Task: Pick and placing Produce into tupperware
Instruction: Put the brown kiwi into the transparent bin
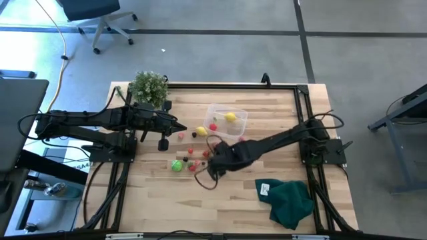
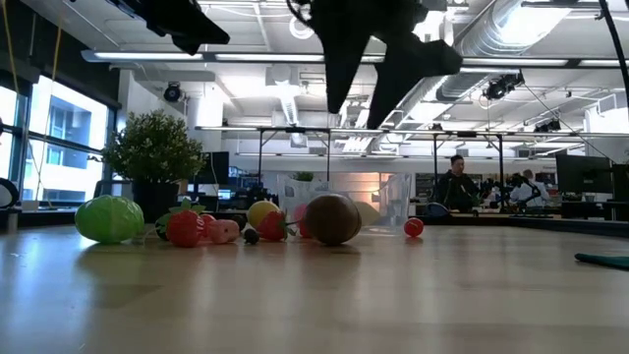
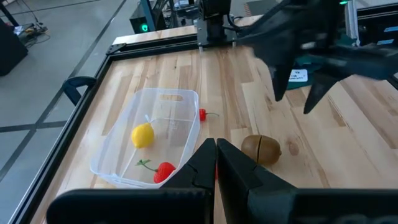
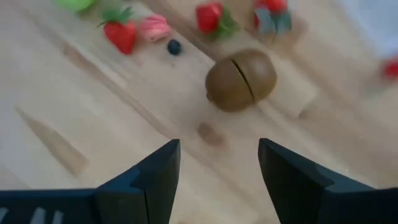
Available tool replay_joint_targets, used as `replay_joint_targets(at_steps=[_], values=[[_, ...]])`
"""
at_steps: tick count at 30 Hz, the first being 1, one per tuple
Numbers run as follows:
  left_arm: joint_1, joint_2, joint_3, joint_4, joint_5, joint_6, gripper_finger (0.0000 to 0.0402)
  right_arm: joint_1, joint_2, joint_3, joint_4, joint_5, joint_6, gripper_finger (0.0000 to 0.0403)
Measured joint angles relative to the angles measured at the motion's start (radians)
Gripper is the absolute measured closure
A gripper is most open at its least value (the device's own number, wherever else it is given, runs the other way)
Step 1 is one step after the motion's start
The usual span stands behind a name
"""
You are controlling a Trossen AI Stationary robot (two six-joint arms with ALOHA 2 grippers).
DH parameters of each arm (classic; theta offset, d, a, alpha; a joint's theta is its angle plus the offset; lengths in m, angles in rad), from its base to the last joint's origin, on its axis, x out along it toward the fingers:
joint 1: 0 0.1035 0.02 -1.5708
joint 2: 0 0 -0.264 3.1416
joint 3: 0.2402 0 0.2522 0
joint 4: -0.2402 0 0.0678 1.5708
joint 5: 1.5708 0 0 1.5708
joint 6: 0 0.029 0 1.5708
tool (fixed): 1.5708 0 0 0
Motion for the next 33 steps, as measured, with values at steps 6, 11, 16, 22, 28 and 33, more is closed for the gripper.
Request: replay_joint_targets(at_steps=[6,11,16,22,28,33], values=[[0.0,0.0,0.0,0.0,0.0,0.0,0.0396,-0.071,0.0,0.0,-0.009,-0.118,0.157,0.0194],[0.0,0.0,0.0,0.0,0.0,0.0,0.0396,-0.121,0.0,0.0,-0.003,-0.107,0.183,0.0194],[0.0,0.0,0.0,0.0,0.0,0.0,0.0396,-0.156,-0.001,0.0,0.001,-0.102,0.179,0.0194],[0.0,0.0,0.0,0.0,0.0,0.0,0.0396,-0.16,-0.001,0.0,0.029,-0.093,0.166,0.0194],[0.0,0.0,0.0,0.0,0.0,0.0,0.0396,-0.158,0.007,0.0,0.03,-0.058,0.258,0.0194],[0.0,0.0,0.0,0.0,0.0,0.0,0.0396,-0.144,0.01,0.001,0.03,0.02,0.406,0.0194]])
